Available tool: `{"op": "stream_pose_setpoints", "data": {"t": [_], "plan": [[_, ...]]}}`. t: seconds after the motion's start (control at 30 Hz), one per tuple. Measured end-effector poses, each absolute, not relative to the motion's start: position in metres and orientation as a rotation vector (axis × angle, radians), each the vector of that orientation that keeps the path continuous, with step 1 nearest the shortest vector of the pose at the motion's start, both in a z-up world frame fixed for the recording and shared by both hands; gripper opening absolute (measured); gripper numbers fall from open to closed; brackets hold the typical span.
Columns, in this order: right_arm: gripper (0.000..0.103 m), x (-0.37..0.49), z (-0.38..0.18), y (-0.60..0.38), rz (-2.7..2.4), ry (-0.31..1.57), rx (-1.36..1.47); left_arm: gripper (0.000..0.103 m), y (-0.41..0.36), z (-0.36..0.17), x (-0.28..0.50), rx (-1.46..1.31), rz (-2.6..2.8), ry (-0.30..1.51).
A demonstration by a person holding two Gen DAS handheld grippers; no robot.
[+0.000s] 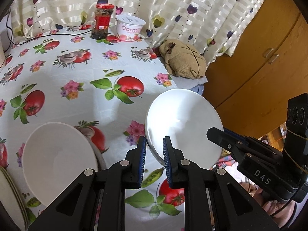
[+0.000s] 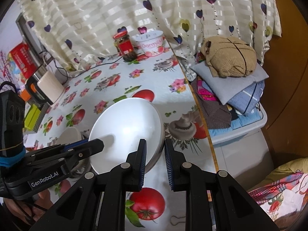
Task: Organize plates and bowls
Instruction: 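Carry the white bowl with both grippers over the steel bowl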
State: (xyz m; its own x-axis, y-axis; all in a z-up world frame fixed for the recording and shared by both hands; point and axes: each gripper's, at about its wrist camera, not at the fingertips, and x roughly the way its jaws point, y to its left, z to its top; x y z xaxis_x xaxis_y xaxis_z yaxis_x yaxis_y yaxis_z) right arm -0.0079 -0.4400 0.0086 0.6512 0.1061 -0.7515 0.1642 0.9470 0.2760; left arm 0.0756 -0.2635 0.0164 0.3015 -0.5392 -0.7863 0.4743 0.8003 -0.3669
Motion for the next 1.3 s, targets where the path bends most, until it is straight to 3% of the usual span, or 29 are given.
{"op": "stream_pose_setpoints", "data": {"t": [1.3], "plan": [[0.019,0.015,0.048,-0.347,0.134,0.826,0.206,0.019,-0.16,0.043,0.07,-0.195,-0.504,0.985]]}}
